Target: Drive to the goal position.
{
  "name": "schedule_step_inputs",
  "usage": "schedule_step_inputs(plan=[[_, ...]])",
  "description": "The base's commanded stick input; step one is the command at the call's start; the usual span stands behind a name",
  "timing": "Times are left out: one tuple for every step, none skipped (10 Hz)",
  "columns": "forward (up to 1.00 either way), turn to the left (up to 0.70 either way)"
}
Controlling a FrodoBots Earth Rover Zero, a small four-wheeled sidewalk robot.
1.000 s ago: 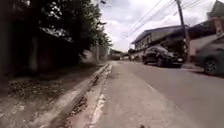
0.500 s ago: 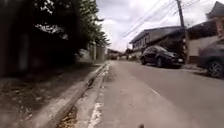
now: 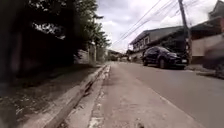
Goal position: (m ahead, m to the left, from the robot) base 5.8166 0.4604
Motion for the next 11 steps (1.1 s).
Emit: schedule_step_inputs(plan=[[0.7, 0.0], [0.7, 0.0], [0.7, 0.0], [0.7, 0.0], [0.7, 0.0], [0.7, 0.0], [0.7, 0.0], [0.7, 0.0], [0.7, 0.0], [0.7, 0.0], [0.7, 0.0]])
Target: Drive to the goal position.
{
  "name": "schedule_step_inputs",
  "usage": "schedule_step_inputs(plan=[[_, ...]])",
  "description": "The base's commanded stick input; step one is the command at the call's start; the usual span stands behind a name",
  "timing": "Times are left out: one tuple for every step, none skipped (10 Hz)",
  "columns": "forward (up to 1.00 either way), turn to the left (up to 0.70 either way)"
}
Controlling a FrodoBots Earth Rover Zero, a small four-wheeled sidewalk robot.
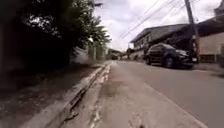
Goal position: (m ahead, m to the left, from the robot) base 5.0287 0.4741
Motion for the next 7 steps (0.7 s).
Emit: schedule_step_inputs(plan=[[0.7, 0.0], [0.7, 0.0], [0.7, 0.0], [0.7, 0.0], [0.7, 0.0], [0.7, 0.0], [0.7, 0.0]])
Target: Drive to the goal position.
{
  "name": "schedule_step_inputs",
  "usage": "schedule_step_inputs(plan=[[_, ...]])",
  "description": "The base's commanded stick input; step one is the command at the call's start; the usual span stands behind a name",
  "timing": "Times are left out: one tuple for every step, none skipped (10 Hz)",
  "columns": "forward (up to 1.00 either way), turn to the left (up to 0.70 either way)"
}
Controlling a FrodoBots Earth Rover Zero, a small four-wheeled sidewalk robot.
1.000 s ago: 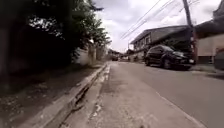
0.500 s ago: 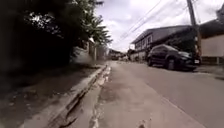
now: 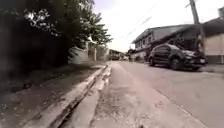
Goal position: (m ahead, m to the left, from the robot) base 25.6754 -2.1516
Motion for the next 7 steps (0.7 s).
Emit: schedule_step_inputs(plan=[[0.7, 0.0], [0.7, 0.0], [0.7, 0.0], [0.7, 0.0], [0.7, 0.0], [0.7, -0.02], [0.7, 0.0]])
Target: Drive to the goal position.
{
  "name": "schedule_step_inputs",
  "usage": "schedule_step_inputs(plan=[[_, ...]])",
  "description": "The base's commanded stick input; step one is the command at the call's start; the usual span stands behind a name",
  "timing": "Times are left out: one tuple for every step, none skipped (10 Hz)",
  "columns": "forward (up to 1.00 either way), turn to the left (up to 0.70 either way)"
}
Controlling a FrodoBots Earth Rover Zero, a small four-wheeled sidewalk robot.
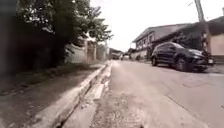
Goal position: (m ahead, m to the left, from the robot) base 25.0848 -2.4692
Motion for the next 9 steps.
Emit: schedule_step_inputs(plan=[[0.7, 0.0], [0.7, 0.0], [0.7, 0.0], [0.7, 0.0], [0.7, 0.0], [0.7, 0.0], [0.7, 0.0], [0.7, 0.0], [0.7, 0.0]])
